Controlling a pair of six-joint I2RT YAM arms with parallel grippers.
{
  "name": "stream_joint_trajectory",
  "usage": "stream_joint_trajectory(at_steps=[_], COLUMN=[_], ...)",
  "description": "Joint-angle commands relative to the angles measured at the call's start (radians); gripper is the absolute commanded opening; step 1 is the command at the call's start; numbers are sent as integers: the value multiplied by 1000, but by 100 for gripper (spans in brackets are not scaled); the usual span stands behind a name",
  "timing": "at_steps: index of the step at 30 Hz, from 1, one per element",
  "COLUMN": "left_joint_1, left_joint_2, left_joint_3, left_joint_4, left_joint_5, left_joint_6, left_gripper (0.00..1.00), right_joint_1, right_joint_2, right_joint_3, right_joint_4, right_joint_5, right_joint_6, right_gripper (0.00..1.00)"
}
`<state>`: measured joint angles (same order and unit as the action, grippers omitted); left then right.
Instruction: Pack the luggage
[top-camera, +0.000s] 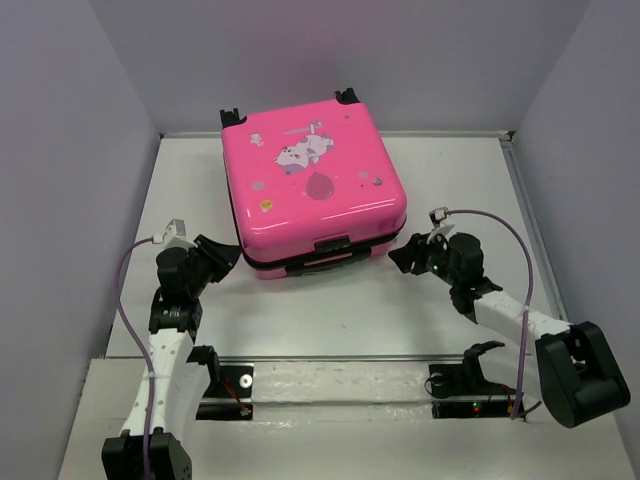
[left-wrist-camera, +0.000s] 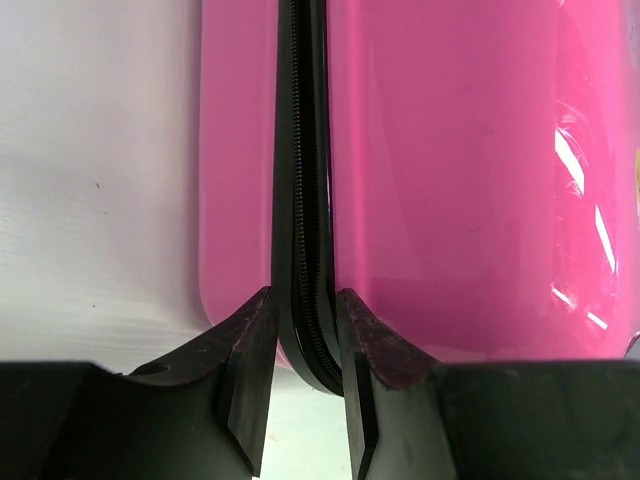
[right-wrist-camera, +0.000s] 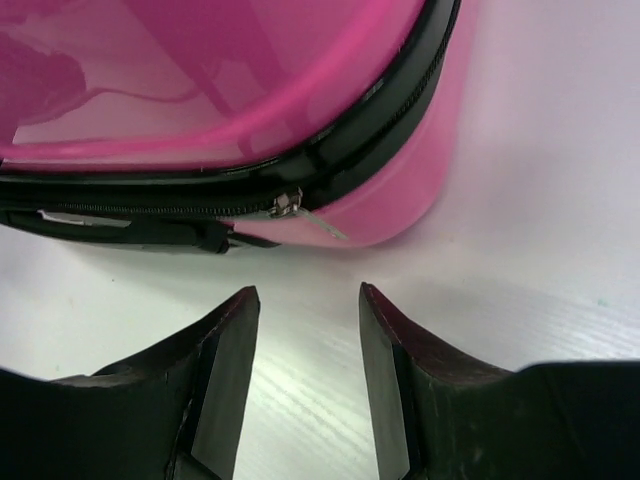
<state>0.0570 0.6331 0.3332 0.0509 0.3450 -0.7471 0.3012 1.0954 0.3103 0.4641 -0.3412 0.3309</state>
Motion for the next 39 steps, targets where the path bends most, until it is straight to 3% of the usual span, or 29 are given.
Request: stream_joint_trajectory(at_steps=[1, 6, 17, 26, 31, 33, 37, 39], left_joint_1=[-9, -13, -20, -22, -25, -29, -52, -93], left_joint_2=[5, -4, -3, -1, -4, -9, -4, -10], left_joint_3=[-11, -10, -8, -11, -11, -19, -42, -54], left_joint_4=[33, 24, 21, 24, 24, 32, 61, 95], left_joint_5=[38, 28, 8, 0, -1, 0, 2, -1], left_joint_6=[-8, -6, -6, -5, -5, -11, -37, -58], left_gripper=[39, 38, 34, 33, 31, 30, 28, 28], right_joint_1=[-2, -11, -11, -11, -11, -11, 93, 246], right_joint_2=[52, 116, 184, 204, 156, 136, 74, 51], right_joint_3=[85, 110, 128, 93, 82, 67, 72, 95], right_joint_4=[108, 114, 274, 416, 397, 386, 233, 145], right_joint_5=[28, 71, -13, -58, -25, -13, 117, 207], right_joint_6=[-93, -121, -110, -59, -52, -41, -49, -58], right_gripper=[51, 51, 48, 27, 7, 7, 7, 7])
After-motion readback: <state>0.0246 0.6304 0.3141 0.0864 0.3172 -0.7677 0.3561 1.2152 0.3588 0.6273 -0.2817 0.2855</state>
